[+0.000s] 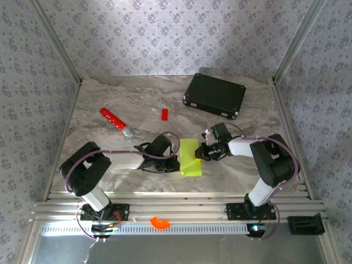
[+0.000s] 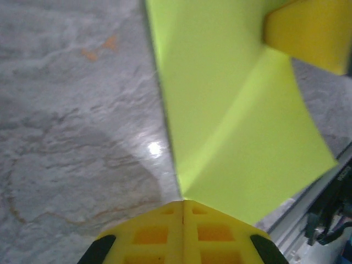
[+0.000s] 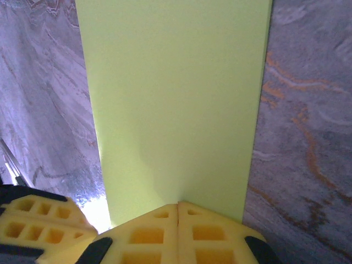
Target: Fold a paper plane with a square sheet of paper (pick it up from the middle)
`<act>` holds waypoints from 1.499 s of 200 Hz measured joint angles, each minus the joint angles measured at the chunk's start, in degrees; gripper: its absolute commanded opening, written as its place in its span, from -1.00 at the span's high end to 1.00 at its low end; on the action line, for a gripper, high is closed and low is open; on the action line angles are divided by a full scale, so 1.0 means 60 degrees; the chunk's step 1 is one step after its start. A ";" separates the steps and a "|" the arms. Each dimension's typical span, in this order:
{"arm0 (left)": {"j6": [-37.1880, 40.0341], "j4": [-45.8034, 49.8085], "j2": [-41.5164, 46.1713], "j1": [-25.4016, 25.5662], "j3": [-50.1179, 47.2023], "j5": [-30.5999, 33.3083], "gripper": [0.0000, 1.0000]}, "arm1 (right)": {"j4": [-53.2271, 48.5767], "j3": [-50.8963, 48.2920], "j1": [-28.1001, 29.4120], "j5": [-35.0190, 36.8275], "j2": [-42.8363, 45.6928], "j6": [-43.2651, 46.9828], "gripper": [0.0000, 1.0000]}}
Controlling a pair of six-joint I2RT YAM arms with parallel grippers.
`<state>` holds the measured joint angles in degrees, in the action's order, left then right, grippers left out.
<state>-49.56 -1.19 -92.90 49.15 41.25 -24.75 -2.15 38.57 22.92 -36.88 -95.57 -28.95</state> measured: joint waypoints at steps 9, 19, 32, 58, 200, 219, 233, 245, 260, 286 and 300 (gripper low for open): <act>-0.0004 -0.0011 0.0080 0.0000 0.0135 0.0011 1.00 | 0.0000 0.0000 0.0004 0.0007 0.0004 0.0004 1.00; -0.0007 -0.0036 0.0138 0.0000 0.0277 0.0025 1.00 | 0.0004 0.0000 0.0011 0.0015 0.0007 0.0000 1.00; -0.0007 -0.0076 0.0164 0.0000 0.0415 0.0025 1.00 | 0.0000 0.0000 0.0011 0.0015 0.0007 0.0000 1.00; -0.0117 -0.0186 0.0153 0.0000 0.0510 0.0018 1.00 | 0.0000 0.0000 0.0011 0.0011 0.0007 0.0000 1.00; -0.0659 -0.1319 -0.0922 0.0000 0.0444 -0.0266 1.00 | 0.0000 0.0000 0.0018 0.0029 0.0011 0.0004 1.00; -0.0685 -0.1333 -0.0892 0.0000 0.0357 -0.0291 1.00 | 0.0000 0.0000 0.0018 0.0029 0.0011 0.0004 1.00; -0.0685 -0.1319 -0.0809 0.0000 0.0310 -0.0339 1.00 | 0.0000 0.0000 0.0018 0.0033 0.0011 0.0004 1.00; -0.0685 -0.1300 -0.0681 0.0000 0.0273 -0.0386 1.00 | 0.0000 0.0000 0.0018 0.0033 0.0011 0.0004 1.00; -0.0685 -0.1268 -0.0474 0.0000 0.0219 -0.0419 1.00 | 0.0000 0.0000 0.0018 0.0033 0.0011 0.0000 1.00; -0.0685 -0.1235 -0.0142 -0.0007 0.0200 -0.0412 1.00 | 0.0000 -0.0004 0.0022 0.0044 0.0025 0.0000 1.00; -0.0688 -0.1249 -0.0047 -0.0047 0.0204 -0.0415 1.00 | 0.0000 -0.0004 0.0029 0.0055 0.0029 0.0004 1.00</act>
<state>-53.69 -8.69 -93.19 48.86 42.48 -27.24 -2.15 38.54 23.09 -36.56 -95.39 -28.93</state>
